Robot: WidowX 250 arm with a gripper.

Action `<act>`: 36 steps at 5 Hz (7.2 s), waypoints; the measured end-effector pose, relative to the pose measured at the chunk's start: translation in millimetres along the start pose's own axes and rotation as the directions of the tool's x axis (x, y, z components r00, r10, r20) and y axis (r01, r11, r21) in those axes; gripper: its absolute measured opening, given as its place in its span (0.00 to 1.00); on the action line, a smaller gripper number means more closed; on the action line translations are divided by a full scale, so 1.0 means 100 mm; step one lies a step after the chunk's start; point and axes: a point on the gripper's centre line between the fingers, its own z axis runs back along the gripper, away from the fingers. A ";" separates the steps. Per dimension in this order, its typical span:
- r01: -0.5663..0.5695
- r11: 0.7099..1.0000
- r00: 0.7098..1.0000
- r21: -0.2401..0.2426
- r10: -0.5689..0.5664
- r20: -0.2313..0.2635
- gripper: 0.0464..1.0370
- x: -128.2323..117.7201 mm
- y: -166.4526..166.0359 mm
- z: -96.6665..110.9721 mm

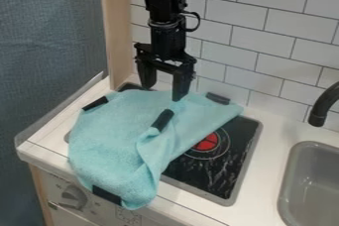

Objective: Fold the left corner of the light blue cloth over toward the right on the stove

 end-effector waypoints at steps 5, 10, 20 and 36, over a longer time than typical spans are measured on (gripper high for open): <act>-0.315 0.948 0.949 0.039 0.316 0.006 0.96 -0.19 0.76 -0.16; -0.203 0.979 0.979 0.030 0.204 -0.007 0.96 -0.06 1.37 -0.41; -0.129 0.990 0.988 -0.057 0.124 -0.087 0.02 -0.14 1.46 -0.73; 0.056 0.998 0.998 0.015 -0.056 -0.004 0.68 -0.01 -0.29 -0.77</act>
